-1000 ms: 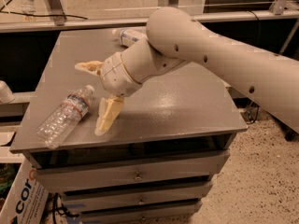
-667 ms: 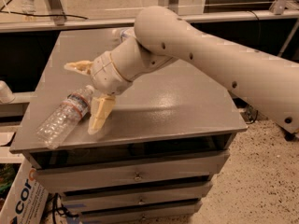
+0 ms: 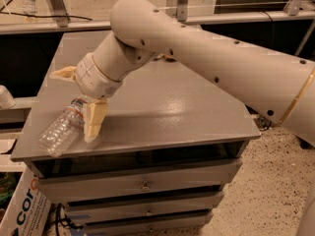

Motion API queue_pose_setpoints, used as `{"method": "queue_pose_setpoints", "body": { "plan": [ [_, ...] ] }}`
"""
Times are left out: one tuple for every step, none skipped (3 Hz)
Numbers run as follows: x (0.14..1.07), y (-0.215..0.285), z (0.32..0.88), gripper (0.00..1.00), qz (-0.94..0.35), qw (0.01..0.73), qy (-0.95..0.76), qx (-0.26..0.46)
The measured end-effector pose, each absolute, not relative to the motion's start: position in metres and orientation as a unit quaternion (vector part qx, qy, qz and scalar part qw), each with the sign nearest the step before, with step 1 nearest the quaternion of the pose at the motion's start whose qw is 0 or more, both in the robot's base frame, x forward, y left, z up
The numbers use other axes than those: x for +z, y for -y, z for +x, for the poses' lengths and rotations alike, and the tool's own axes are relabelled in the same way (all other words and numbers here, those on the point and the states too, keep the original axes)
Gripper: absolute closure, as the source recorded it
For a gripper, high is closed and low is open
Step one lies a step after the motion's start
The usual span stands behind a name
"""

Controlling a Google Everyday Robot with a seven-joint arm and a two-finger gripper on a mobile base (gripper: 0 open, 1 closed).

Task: Pick water bottle

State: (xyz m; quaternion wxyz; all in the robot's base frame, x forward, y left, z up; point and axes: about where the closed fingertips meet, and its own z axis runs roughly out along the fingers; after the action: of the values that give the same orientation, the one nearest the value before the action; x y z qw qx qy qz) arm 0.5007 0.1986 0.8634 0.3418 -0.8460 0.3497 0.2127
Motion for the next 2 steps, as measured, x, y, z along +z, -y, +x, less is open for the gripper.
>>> {"method": "queue_pose_setpoints", "body": {
  "plan": [
    [0.8511,-0.2061,0.5014,0.00,-0.862,0.310,-0.347,0.200],
    [0.8443,-0.2092,0.5018,0.18,-0.870,0.292,-0.347,0.194]
  ]
}}
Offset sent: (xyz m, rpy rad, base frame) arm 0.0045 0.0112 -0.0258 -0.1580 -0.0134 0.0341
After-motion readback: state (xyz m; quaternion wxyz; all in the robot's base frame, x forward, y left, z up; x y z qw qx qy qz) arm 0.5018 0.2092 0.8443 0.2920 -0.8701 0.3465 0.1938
